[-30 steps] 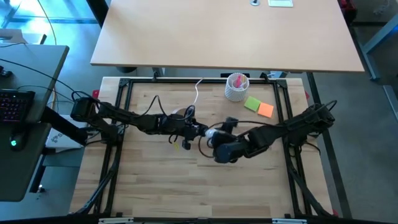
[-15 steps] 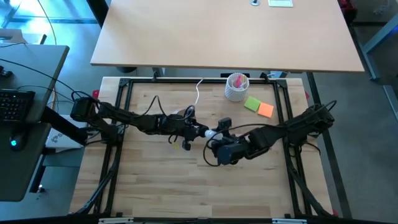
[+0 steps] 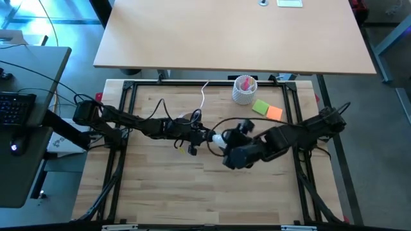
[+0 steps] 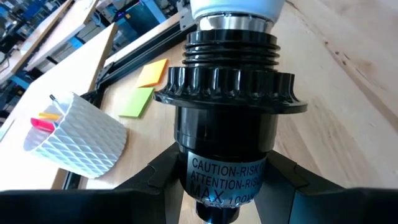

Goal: Screw lightbulb
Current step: Remove the white lightbulb from the desk lamp

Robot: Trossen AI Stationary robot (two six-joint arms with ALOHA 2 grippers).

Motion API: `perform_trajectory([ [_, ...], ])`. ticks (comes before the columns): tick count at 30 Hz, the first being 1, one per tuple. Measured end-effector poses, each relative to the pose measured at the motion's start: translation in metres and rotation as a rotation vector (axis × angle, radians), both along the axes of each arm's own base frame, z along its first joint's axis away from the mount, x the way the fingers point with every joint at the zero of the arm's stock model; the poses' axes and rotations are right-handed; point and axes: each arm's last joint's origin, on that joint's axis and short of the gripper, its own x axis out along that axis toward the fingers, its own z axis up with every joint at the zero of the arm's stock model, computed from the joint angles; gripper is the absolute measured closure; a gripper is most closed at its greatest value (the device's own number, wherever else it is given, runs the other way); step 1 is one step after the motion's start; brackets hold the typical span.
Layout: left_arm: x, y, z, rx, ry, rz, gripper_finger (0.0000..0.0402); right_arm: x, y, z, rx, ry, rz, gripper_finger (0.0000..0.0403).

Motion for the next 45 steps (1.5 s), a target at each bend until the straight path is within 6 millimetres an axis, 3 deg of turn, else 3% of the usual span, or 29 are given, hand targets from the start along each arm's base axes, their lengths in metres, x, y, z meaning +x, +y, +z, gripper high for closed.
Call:
perform_trajectory([
  [5,0.0,0.0,0.0,-0.005,-0.001,0.005,0.0265,-0.015,0.013,-0.036,0.123,0.1,-0.117,0.0078],
  [10,-0.001,-0.001,-0.002,-0.008,0.02,0.009,0.0265,-0.043,0.041,-0.064,0.124,0.117,-0.224,0.0078],
  [14,-0.001,-0.001,-0.002,-0.004,0.021,0.01,0.0265,-0.058,0.065,-0.088,0.122,-0.044,-0.268,0.0078],
  [18,-0.001,-0.001,-0.001,-0.005,0.003,0.011,0.0265,-0.056,0.083,-0.114,0.17,-0.29,-0.255,0.0078],
  [22,0.0,-0.001,0.0,-0.003,-0.004,0.008,0.0265,-0.043,0.077,-0.13,0.158,-0.436,-0.271,0.0078],
  [29,0.0,-0.001,0.0,-0.004,-0.004,0.008,0.0265,-0.024,0.045,-0.113,0.104,-0.47,-0.372,0.0078],
  [39,0.0,-0.001,0.0,-0.019,-0.007,0.015,0.0265,-0.015,0.022,-0.079,0.1,-0.387,-0.294,0.008],
  [45,-0.001,-0.007,0.0,-0.01,-0.002,-0.005,0.0265,-0.009,0.008,-0.077,0.147,-0.277,-0.215,0.0105],
])
